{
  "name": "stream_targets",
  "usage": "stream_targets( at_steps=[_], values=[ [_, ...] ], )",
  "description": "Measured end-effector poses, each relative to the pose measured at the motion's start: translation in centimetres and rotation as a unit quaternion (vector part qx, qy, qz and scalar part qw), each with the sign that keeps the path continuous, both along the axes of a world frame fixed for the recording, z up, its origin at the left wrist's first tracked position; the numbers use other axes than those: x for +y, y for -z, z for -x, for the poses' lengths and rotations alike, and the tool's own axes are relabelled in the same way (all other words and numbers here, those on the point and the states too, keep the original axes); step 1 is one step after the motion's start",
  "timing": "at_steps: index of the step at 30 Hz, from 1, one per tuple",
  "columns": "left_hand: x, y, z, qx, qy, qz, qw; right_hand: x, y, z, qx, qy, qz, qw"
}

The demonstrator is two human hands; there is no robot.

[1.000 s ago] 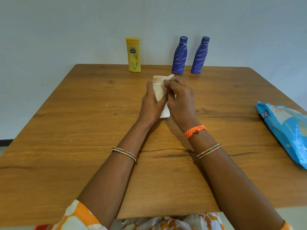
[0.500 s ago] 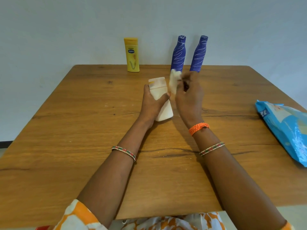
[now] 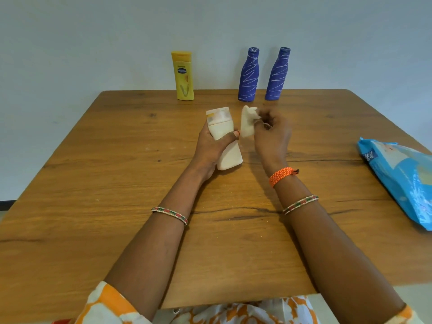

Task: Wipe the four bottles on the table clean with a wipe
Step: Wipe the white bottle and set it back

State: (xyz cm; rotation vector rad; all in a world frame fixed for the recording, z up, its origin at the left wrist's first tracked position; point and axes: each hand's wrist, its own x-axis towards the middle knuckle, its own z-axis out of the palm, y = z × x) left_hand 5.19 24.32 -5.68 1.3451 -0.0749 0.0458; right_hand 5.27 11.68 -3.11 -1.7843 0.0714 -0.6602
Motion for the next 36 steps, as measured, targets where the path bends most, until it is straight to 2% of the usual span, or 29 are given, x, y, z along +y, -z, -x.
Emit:
stream_targets(
  at_steps=[2,5,8,11,12,13,15,17,19,22,24,26,28,30,32,35,36],
  values=[
    [-0.1,0.1,-0.1,0.012,-0.003,0.012,1.0,-0.1,-0.1,0.3,-0.045,0.031,-0.002,0.999],
    [-0.1,0.1,-0.2,0.009,0.025,0.02,0.999,1.1,-0.1,1.0,-0.129,-0.058,0.128,0.982],
    [0.2,0.0,0.0,-0.018,0.041,0.003,0.999,2.5,0.0,1.8,-0.184,-0.146,0.27,0.934],
    [0.5,0.0,0.3,-0.022,0.031,0.004,0.999,2.9,-0.1,1.8,-0.242,-0.189,0.344,0.887],
    [0.5,0.0,0.3,-0.023,0.032,0.002,0.999,2.8,0.0,1.6,-0.237,-0.189,0.336,0.892],
    [0.5,0.1,0.2,-0.025,0.036,-0.004,0.999,2.7,0.1,1.3,-0.219,-0.175,0.296,0.913],
    [0.2,0.3,0.0,-0.027,0.053,-0.018,0.998,2.2,0.2,0.6,-0.159,-0.123,0.168,0.965],
    [0.0,0.1,0.0,-0.018,0.045,-0.023,0.999,1.8,0.3,0.4,-0.109,-0.093,0.108,0.984],
    [-0.2,0.2,-0.1,-0.025,0.041,-0.024,0.999,2.2,0.3,1.0,-0.126,-0.103,0.148,0.975],
    [-0.4,0.2,0.5,-0.029,0.029,-0.016,0.999,3.2,-0.3,2.2,-0.207,-0.143,0.305,0.919],
    [-0.3,0.1,0.7,-0.026,0.023,-0.02,0.999,3.1,-0.4,1.8,-0.224,-0.159,0.339,0.9],
    [-0.1,0.1,0.4,-0.042,0.025,-0.037,0.998,2.6,-0.1,1.1,-0.198,-0.152,0.248,0.936],
    [-0.1,0.0,0.1,-0.042,0.038,-0.057,0.997,1.8,0.0,0.3,-0.131,-0.125,0.13,0.975],
    [-0.4,-0.1,0.0,-0.037,0.036,-0.065,0.997,1.4,0.0,0.1,-0.094,-0.115,0.093,0.984],
    [-0.6,0.0,0.2,-0.046,0.031,-0.069,0.996,2.0,-0.2,0.9,-0.133,-0.112,0.166,0.971],
    [-0.6,0.0,0.7,-0.051,0.017,-0.062,0.997,3.2,-0.5,1.8,-0.199,-0.143,0.325,0.913],
    [-0.5,0.0,0.7,-0.046,0.017,-0.061,0.997,3.3,-0.5,1.7,-0.209,-0.151,0.344,0.903]
  ],
)
